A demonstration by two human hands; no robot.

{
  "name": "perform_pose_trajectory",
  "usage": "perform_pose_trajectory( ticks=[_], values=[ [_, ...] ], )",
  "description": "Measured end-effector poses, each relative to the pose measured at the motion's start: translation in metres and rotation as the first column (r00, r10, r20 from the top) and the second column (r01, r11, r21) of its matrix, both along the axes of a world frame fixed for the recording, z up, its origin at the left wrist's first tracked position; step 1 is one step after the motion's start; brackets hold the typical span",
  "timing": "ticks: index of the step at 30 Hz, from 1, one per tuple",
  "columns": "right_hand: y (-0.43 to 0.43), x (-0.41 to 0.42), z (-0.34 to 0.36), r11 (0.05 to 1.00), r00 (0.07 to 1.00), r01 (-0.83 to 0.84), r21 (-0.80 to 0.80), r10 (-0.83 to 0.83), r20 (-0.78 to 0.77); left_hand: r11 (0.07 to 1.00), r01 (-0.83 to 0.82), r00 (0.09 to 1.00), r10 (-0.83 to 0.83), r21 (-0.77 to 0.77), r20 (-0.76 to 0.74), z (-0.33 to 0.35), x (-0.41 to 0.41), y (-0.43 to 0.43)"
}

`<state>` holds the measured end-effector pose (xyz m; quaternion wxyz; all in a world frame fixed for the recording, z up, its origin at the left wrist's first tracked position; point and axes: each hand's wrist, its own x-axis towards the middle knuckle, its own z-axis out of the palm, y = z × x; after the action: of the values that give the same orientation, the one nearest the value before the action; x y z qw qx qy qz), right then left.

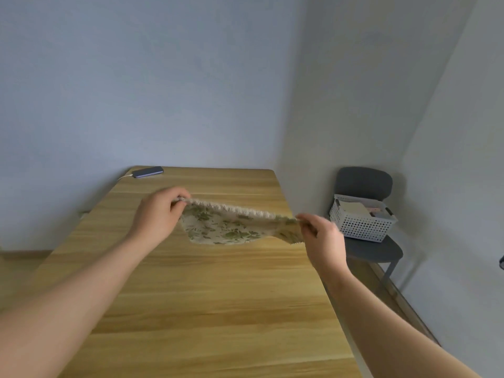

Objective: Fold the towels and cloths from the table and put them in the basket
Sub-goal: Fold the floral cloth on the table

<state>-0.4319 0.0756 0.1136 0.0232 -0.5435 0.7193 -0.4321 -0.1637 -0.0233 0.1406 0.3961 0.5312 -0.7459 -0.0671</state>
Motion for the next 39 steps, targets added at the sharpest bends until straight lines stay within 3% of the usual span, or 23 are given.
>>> perform_pose_trajectory(
  ticks=[4, 8, 14, 18, 27, 33, 39],
  values=[
    [0.036, 0.000, -0.052, 0.969, 0.997, 0.005, 0.247, 0.014, -0.073, 0.975, 0.070, 0.984, -0.103, 0.212, 0.147, -0.063, 0.010, 0.027],
    [0.075, 0.004, -0.101, 0.869, 0.991, 0.000, 0.495, 0.066, -0.117, 0.878, 0.106, 0.900, -0.284, 0.467, 0.329, -0.131, 0.022, 0.060],
    [0.102, 0.013, -0.144, 0.654, 0.988, -0.116, 0.747, 0.153, 0.019, 0.704, 0.102, 0.760, -0.511, 0.703, 0.402, -0.185, 0.035, 0.091],
    [0.104, 0.011, -0.147, 0.639, 0.991, -0.130, 0.758, 0.110, 0.078, 0.666, 0.092, 0.768, -0.521, 0.740, 0.373, -0.186, 0.040, 0.086],
    [0.079, -0.007, -0.128, 0.813, 0.971, -0.047, 0.580, -0.100, 0.219, 0.721, 0.096, 0.933, -0.306, 0.686, 0.191, -0.148, 0.022, 0.036],
    [0.045, -0.021, -0.127, 0.843, 0.926, -0.016, 0.538, -0.190, 0.326, 0.749, 0.090, 0.963, -0.234, 0.657, 0.134, -0.147, 0.001, -0.004],
    [0.005, -0.037, -0.142, 0.841, 0.884, 0.025, 0.541, -0.271, 0.381, 0.748, 0.018, 0.970, -0.173, 0.663, 0.169, -0.163, -0.018, -0.041]
  ],
)
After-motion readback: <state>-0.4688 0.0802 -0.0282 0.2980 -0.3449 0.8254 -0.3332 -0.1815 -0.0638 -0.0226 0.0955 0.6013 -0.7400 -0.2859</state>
